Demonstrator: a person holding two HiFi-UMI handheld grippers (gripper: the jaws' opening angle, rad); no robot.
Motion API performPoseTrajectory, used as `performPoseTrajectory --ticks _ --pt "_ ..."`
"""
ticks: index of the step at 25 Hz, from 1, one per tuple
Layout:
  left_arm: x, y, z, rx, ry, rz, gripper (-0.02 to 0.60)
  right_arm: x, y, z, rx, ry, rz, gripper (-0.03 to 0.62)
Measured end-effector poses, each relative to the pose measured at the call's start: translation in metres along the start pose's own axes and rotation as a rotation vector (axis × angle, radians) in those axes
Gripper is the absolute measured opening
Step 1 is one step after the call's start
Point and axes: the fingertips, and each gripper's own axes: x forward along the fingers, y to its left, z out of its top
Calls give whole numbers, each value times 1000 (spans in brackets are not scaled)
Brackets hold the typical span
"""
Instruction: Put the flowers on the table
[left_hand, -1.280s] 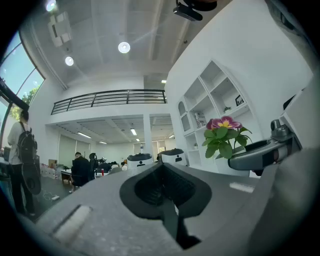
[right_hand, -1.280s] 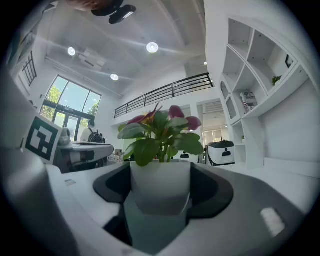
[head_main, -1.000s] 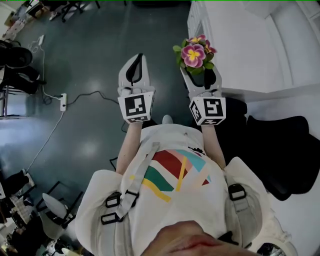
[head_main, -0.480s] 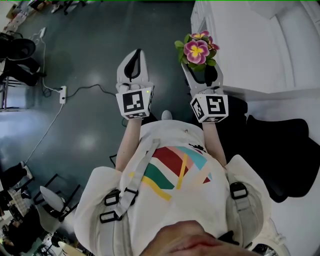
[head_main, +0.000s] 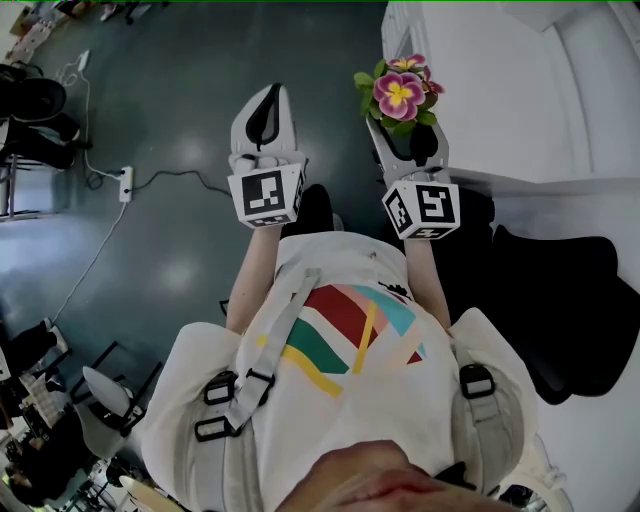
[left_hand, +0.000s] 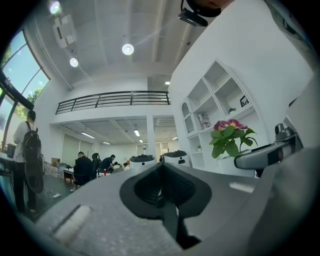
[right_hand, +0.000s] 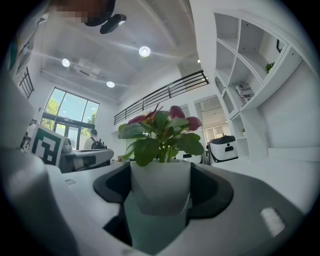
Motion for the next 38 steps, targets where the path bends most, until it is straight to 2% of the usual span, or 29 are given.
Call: performPoseTrajectory --ticks 13,20,24,29,34,36,38 --pt "21 23 -1 26 -55 -35 2 6 -9 -5 6 -49 -114 324" --pt "33 25 -12 -50 -137 -43 2 9 -19 -19 -23 -60 -140 324" --pt "55 24 -7 -54 -156 -63 2 23 -28 -10 -36 -75 -140 323" --pt "109 49 -13 -85 -132 -83 2 78 -32 4 -54 -63 -138 323" --pt "115 52 -21 -127 -153 -116 2 80 -32 2 -85 -38 -148 323" --pt "147 68 -21 -138 -154 -128 3 118 -40 6 -83 -15 -151 324" --pt "206 99 -20 -154 -138 -116 2 188 -54 17 -83 3 -136 323"
